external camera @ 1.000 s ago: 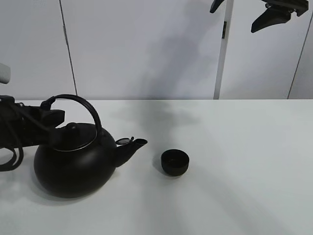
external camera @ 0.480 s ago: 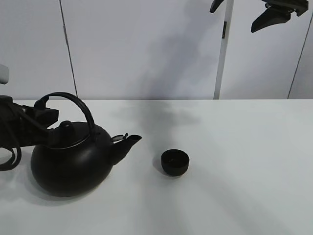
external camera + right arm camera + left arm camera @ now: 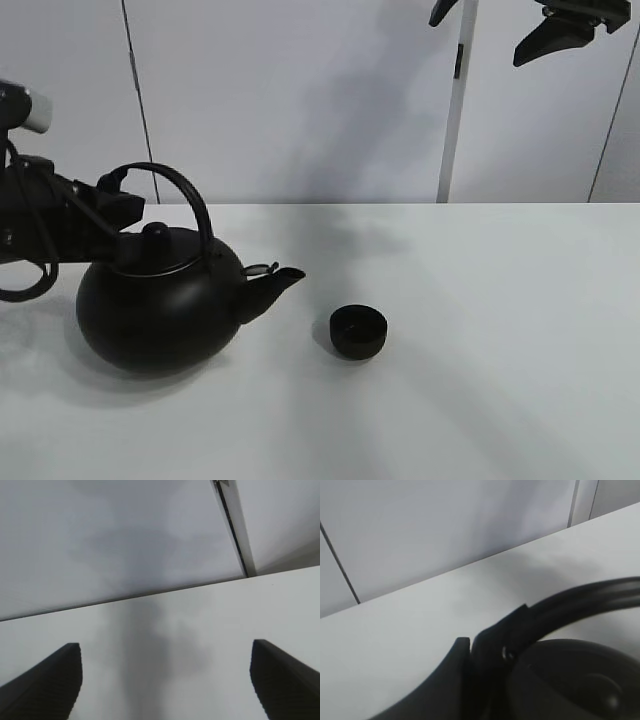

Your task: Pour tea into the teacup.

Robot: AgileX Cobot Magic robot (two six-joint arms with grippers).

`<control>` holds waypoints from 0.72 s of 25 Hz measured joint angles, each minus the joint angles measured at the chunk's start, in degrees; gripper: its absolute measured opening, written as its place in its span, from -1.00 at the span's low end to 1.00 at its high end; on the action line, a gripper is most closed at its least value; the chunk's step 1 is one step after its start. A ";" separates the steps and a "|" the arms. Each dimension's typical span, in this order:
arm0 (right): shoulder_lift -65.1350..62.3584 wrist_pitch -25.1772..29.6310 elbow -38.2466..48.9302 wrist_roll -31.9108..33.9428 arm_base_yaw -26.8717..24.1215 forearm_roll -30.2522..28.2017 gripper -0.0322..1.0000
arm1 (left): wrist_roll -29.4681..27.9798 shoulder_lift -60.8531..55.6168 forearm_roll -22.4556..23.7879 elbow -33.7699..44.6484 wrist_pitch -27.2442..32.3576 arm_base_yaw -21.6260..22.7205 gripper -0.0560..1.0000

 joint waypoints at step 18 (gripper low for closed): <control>0.00 0.00 0.00 0.00 0.00 0.06 0.28 | 0.10 -0.64 4.43 -12.53 14.41 -2.44 -0.71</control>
